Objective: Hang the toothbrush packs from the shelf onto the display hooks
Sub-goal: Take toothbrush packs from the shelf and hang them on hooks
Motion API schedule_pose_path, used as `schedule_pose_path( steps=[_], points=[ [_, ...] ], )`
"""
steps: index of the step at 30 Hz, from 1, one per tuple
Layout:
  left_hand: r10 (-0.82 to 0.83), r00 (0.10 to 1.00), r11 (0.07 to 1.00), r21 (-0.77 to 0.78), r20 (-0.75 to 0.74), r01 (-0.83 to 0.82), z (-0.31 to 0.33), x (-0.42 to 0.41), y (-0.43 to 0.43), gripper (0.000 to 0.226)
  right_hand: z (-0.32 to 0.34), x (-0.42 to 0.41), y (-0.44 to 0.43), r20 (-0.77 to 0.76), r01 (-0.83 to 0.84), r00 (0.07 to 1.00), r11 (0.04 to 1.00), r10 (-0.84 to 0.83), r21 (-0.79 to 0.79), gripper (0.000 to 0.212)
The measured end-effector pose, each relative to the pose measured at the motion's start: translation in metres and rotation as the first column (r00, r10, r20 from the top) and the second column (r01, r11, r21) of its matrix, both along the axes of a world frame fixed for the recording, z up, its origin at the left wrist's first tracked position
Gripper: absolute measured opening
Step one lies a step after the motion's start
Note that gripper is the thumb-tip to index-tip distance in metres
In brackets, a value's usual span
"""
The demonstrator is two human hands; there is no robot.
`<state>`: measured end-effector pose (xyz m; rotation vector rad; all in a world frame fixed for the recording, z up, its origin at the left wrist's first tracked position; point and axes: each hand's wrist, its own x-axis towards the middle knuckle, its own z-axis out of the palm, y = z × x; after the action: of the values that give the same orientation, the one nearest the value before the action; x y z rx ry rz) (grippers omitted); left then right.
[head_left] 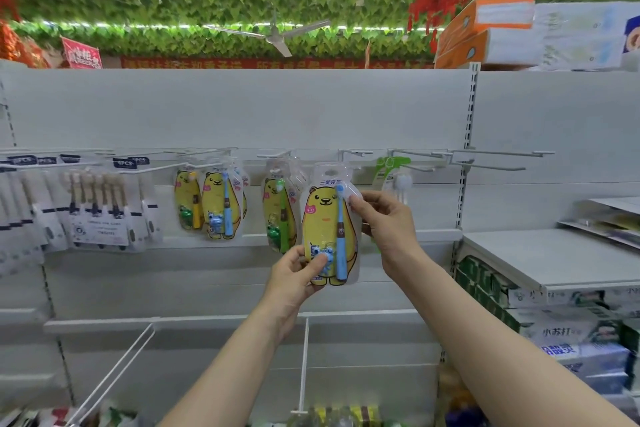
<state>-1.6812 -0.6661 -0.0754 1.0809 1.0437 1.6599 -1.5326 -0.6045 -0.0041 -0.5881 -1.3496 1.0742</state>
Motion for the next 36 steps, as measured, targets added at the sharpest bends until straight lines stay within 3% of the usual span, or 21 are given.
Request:
schedule_pose_path(
  steps=[13,20,25,36],
  points=[
    [0.110,0.994,0.994,0.021,0.015,-0.111,-0.006,-0.085,-0.071,0.032,0.002,-0.091,-0.056,0.061,-0.108,0.992,0.994,0.108,0.003,0.008],
    [0.177,0.984,0.984,0.019,0.009,-0.177,0.001,-0.133,-0.099,0.022,0.011,-0.143,-0.075,0.060,-0.142,0.988,0.990,0.142,-0.007,0.005],
    [0.204,0.979,0.979,-0.004,0.000,-0.204,0.003,-0.161,-0.096,0.022,0.014,-0.173,-0.070,0.089,-0.139,0.986,0.990,0.139,-0.012,0.013],
    [0.220,0.975,0.975,0.025,0.011,-0.220,0.008,-0.196,-0.068,0.019,0.019,-0.217,-0.040,0.143,-0.096,0.986,0.994,0.087,0.055,0.005]
  ],
)
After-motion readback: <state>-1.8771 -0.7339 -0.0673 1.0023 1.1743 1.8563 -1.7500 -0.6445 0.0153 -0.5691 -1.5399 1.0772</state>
